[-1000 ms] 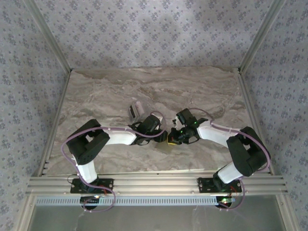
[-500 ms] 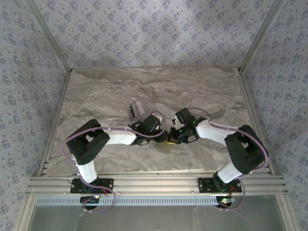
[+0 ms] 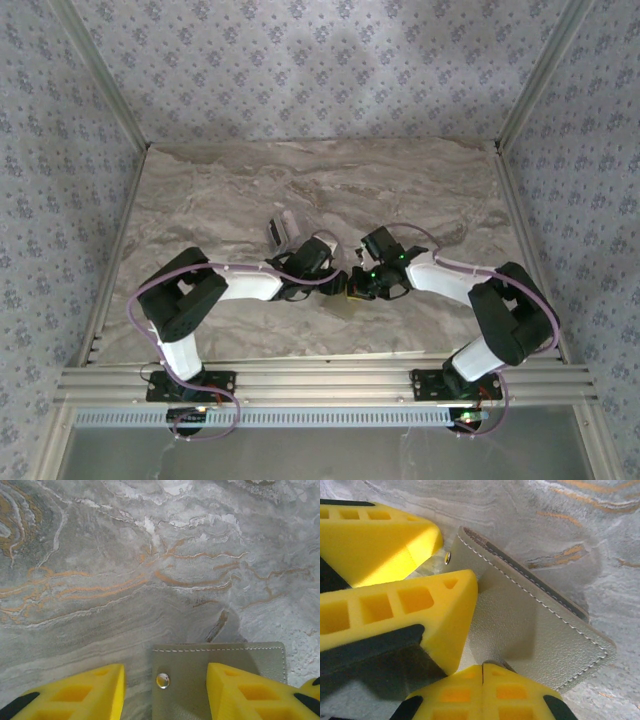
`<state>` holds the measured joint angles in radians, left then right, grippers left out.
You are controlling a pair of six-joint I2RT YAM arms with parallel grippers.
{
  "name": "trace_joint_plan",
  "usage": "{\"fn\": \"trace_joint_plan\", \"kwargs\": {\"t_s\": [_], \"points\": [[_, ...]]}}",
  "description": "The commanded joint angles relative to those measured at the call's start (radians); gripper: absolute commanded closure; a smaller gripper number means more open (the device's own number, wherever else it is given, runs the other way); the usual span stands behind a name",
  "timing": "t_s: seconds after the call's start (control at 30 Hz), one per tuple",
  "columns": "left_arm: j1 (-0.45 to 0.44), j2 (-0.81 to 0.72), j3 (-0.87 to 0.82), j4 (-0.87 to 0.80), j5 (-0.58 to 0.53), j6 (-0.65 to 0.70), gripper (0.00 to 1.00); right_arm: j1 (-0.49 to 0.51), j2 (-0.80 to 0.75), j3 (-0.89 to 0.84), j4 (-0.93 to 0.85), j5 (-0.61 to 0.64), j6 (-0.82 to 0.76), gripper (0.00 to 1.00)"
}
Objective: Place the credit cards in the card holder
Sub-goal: Close the button on the card holder.
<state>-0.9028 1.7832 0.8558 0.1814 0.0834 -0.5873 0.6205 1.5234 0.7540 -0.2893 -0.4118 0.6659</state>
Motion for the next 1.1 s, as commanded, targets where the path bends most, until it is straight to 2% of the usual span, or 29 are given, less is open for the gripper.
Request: {"fn": "trace_joint_plan", "kwargs": {"t_s": [0.0, 0.1, 0.5, 0.63, 0.67, 0.77, 0.93, 1.07], "points": [[0.010, -0.011, -0.045, -0.019, 0.084, -0.015, 0.52, 0.017, 0.016, -0.037, -0.001, 0.096, -0.004, 1.00], [0.017, -0.046, -0.064, -0.018, 0.104, -0.013, 0.52, 0.029, 0.030, -0.037, 0.002, 0.112, -0.006, 1.00], [0.048, -0.181, -0.201, 0.010, 0.071, -0.037, 0.52, 0.044, 0.071, -0.018, -0.015, 0.131, -0.025, 1.00], [0.062, -0.243, -0.225, -0.005, 0.053, -0.040, 0.50, 0.053, 0.035, 0.001, -0.021, 0.150, -0.028, 0.99], [0.066, -0.261, -0.229, -0.017, 0.039, -0.040, 0.48, 0.054, 0.020, 0.010, -0.023, 0.154, -0.028, 0.92], [0.081, -0.348, -0.238, -0.090, -0.031, -0.035, 0.37, 0.057, -0.032, 0.035, -0.016, 0.154, -0.069, 0.61], [0.117, -0.505, -0.237, -0.236, -0.169, -0.029, 0.26, 0.058, -0.096, 0.091, -0.028, 0.150, -0.107, 0.32], [0.155, -0.672, -0.243, -0.352, -0.305, -0.035, 0.15, 0.057, -0.158, 0.124, -0.046, 0.153, -0.134, 0.15]]}}
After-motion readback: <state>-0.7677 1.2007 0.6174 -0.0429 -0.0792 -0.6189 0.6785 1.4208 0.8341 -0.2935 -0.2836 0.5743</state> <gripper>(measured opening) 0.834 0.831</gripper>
